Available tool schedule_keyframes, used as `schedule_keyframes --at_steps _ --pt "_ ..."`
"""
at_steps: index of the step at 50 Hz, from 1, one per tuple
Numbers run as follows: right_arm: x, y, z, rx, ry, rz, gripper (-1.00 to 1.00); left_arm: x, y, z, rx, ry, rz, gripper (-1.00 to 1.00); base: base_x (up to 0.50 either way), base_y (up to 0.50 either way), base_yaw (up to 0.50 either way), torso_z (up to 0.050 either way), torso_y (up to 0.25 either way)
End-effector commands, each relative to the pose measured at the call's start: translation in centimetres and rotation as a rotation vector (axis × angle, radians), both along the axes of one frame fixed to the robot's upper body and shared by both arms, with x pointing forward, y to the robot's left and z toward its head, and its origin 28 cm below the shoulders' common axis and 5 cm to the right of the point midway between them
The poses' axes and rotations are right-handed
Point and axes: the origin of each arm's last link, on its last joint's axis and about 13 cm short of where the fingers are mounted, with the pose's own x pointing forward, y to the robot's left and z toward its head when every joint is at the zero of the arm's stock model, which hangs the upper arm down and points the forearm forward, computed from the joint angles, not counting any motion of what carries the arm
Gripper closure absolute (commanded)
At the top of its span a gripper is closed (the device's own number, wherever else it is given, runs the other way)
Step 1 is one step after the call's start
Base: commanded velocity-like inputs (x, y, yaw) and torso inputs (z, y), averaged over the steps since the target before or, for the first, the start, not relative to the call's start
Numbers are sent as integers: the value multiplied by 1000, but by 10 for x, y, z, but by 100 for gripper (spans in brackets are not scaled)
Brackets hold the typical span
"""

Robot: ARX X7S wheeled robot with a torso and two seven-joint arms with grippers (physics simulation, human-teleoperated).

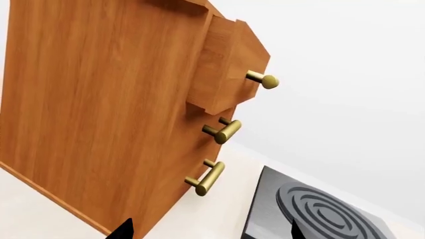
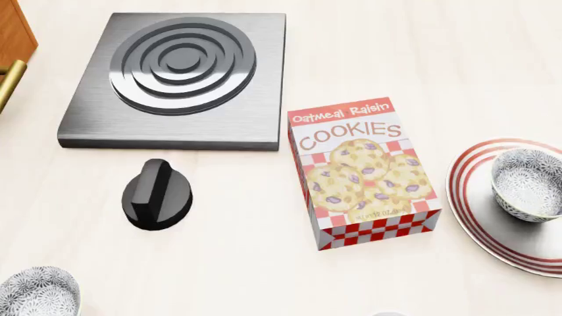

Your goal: Pick the akita bowl from table center and place it on the plate.

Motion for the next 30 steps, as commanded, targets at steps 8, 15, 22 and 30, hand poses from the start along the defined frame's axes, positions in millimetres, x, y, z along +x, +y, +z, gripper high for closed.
schedule_keyframes --at_steps 8,15,22,30 --pt "-62 57 49 -311 -356 111 -100 -1 0 2 -3 -8 -1 -100 0 0 0 0 0" --pt "-64 58 50 -315 -366 129 -100 0 -1 3 -2 -10 -3 -100 0 0 0 0 0" --pt "-63 58 50 -320 -365 126 -100 0 -1 2 -3 -9 -4 -100 0 0 0 0 0" --pt "-64 60 50 -332 -369 127 -100 0 -1 2 -3 -8 -6 -100 0 0 0 0 0"
